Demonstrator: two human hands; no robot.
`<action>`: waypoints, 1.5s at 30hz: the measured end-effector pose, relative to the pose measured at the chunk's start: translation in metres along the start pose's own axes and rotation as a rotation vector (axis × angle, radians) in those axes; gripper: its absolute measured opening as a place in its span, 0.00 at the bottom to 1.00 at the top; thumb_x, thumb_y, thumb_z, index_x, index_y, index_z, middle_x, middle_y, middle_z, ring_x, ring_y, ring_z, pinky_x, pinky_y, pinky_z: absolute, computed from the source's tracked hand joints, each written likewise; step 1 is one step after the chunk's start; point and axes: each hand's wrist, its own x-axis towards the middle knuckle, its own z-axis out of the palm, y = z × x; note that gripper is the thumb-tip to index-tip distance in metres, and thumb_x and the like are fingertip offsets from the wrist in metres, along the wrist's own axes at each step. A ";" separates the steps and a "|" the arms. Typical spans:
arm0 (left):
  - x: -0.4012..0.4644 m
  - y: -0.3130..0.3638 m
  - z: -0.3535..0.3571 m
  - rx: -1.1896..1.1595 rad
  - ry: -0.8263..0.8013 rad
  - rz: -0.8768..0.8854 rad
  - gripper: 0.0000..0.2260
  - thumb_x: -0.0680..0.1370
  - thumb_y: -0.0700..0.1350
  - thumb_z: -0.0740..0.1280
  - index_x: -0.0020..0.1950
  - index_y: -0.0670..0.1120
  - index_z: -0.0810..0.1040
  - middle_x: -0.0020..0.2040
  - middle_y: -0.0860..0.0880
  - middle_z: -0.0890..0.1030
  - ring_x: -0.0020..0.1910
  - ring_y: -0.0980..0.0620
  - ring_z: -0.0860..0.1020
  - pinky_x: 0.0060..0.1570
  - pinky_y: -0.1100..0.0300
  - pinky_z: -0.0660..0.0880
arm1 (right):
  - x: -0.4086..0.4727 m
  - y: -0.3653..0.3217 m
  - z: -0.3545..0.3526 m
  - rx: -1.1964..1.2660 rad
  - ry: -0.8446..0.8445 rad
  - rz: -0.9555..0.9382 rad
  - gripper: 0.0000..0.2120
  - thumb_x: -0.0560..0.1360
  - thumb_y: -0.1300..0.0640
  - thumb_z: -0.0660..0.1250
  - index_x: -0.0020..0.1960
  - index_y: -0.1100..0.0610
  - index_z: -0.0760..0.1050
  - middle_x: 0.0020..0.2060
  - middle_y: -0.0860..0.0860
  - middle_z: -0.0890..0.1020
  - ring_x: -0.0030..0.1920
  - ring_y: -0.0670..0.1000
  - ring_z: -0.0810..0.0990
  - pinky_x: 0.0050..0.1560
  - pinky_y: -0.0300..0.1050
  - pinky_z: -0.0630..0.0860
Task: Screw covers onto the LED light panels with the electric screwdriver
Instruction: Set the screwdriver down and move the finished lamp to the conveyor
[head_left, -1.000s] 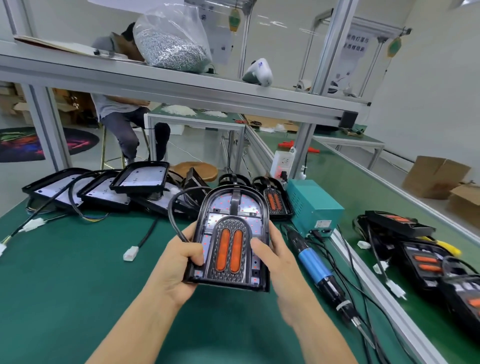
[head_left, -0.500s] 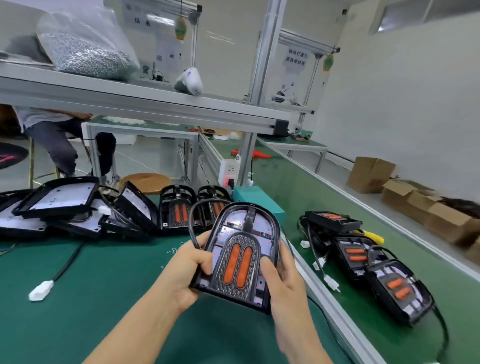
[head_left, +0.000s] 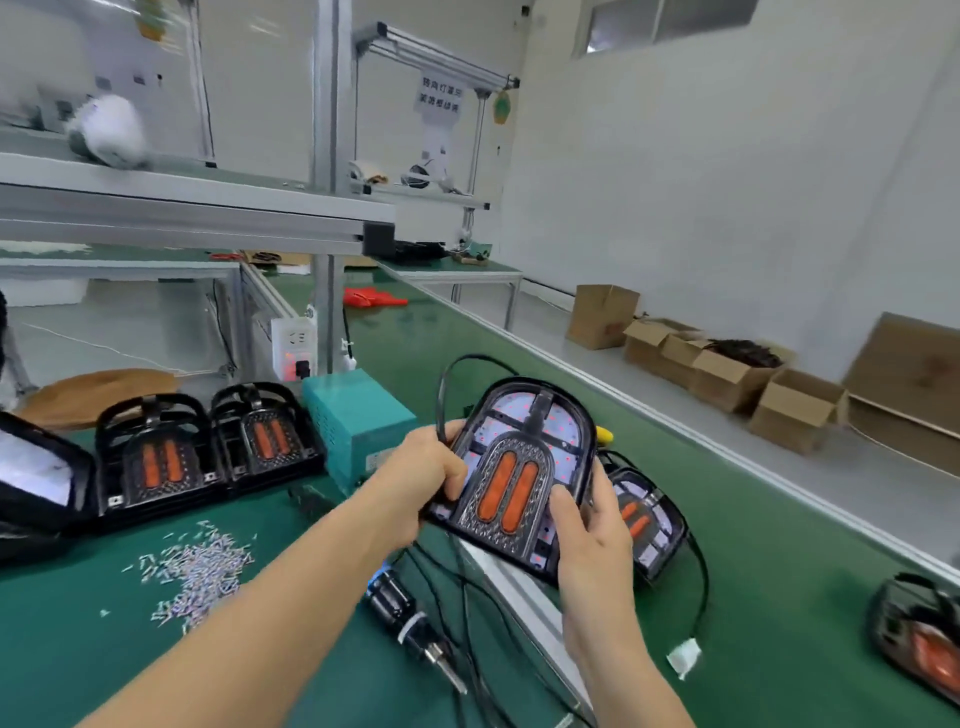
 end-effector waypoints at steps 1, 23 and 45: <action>0.008 0.003 0.009 0.034 -0.006 0.009 0.24 0.60 0.24 0.52 0.48 0.40 0.79 0.34 0.42 0.74 0.28 0.48 0.71 0.25 0.66 0.65 | 0.006 0.001 -0.006 0.001 0.033 0.010 0.19 0.82 0.58 0.61 0.65 0.35 0.69 0.56 0.34 0.81 0.56 0.38 0.80 0.51 0.35 0.78; 0.059 -0.058 0.082 0.833 -0.215 0.263 0.37 0.73 0.27 0.53 0.78 0.52 0.51 0.78 0.56 0.45 0.77 0.56 0.46 0.75 0.59 0.48 | 0.112 0.042 -0.050 -0.400 0.441 0.275 0.26 0.83 0.56 0.55 0.79 0.57 0.53 0.72 0.59 0.69 0.68 0.61 0.70 0.66 0.54 0.67; 0.066 -0.059 0.087 1.202 -0.212 0.151 0.40 0.73 0.35 0.57 0.78 0.49 0.37 0.78 0.54 0.39 0.77 0.53 0.40 0.74 0.49 0.37 | 0.116 0.029 -0.035 -1.588 -0.104 -0.012 0.21 0.85 0.49 0.44 0.70 0.53 0.68 0.72 0.47 0.68 0.76 0.53 0.57 0.75 0.62 0.46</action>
